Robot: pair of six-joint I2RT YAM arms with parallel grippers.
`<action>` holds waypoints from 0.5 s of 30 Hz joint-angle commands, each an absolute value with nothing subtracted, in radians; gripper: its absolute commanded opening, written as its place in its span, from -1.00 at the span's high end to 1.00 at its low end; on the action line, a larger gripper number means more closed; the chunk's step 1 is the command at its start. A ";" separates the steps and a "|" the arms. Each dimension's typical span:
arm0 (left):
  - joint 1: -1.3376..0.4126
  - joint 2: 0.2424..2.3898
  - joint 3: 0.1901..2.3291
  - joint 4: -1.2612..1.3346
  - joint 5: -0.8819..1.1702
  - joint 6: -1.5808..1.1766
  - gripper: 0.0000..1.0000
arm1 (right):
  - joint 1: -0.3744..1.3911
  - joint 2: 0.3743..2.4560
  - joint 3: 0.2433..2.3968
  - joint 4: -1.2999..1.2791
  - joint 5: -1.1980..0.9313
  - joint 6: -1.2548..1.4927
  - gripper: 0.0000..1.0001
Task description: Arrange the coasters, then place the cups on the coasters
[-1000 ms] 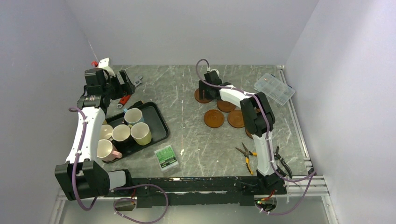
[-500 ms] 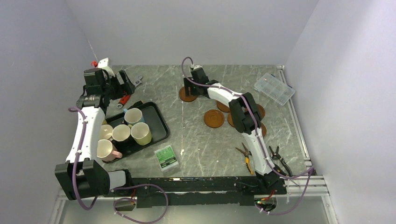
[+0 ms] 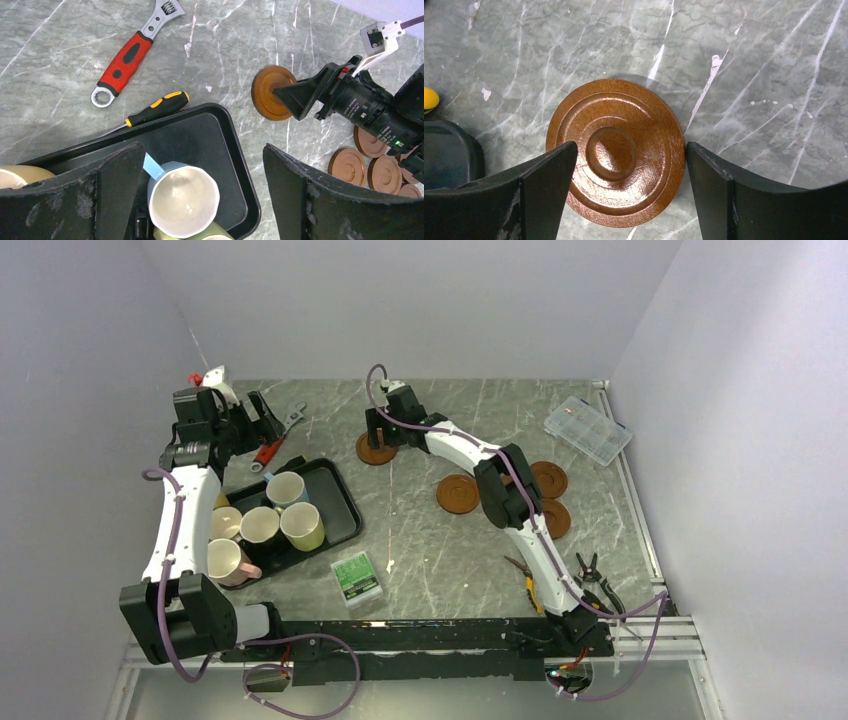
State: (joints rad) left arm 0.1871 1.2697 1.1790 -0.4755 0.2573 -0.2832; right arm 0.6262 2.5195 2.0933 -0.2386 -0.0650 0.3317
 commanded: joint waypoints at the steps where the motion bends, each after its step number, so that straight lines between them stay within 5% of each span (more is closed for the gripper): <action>1: 0.195 1.262 1.216 -0.436 0.285 -0.296 -0.87 | 0.632 2.427 2.114 -0.277 -0.074 0.290 -0.73; 7: 0.195 1.267 1.213 -0.431 0.296 -0.287 -0.87 | 0.634 2.165 1.907 -0.266 0.020 0.244 -0.98; 15: 0.195 1.258 1.200 -0.416 0.310 -0.298 -0.87 | 0.635 1.820 1.467 -0.265 0.235 0.278 -0.99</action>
